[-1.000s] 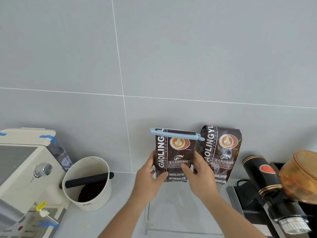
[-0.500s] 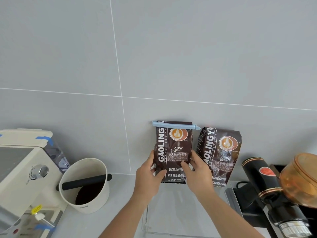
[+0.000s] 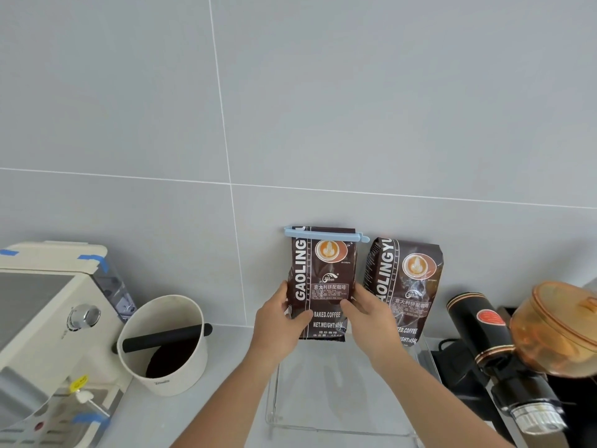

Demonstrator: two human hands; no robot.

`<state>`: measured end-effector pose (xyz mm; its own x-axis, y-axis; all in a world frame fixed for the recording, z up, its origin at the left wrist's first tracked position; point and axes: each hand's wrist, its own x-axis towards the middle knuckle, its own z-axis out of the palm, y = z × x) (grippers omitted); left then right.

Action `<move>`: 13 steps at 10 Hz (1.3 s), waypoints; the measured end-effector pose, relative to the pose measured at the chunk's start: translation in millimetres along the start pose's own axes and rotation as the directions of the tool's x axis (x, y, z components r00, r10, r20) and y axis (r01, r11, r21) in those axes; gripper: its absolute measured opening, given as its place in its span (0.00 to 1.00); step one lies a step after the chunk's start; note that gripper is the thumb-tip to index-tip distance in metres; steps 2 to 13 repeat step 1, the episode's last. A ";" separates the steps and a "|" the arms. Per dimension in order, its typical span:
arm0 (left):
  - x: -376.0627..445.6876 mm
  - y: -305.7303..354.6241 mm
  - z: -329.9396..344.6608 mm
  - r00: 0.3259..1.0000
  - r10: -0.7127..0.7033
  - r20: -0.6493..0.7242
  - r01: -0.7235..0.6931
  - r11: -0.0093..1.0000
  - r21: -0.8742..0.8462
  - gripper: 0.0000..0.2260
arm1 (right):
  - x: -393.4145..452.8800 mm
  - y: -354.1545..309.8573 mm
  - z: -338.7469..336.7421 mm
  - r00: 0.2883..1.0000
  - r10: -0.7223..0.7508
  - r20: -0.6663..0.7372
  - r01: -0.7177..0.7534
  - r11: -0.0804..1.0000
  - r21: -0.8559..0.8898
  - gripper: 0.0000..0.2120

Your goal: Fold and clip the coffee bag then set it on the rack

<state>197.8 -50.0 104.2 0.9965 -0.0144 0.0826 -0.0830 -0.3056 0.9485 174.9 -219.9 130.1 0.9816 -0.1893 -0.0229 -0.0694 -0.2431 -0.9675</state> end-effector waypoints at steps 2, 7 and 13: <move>-7.5 20.8 -11.8 0.999 -0.051 0.013 0.052 0.984 -0.171 0.13 | -5.5 -9.8 -7.9 0.998 0.040 0.043 -0.045 0.991 0.123 0.19; -7.5 20.8 -11.8 0.999 -0.051 0.013 0.052 0.984 -0.171 0.13 | -5.5 -9.8 -7.9 0.998 0.040 0.043 -0.045 0.991 0.123 0.19; -7.5 20.8 -11.8 0.999 -0.051 0.013 0.052 0.984 -0.171 0.13 | -5.5 -9.8 -7.9 0.998 0.040 0.043 -0.045 0.991 0.123 0.19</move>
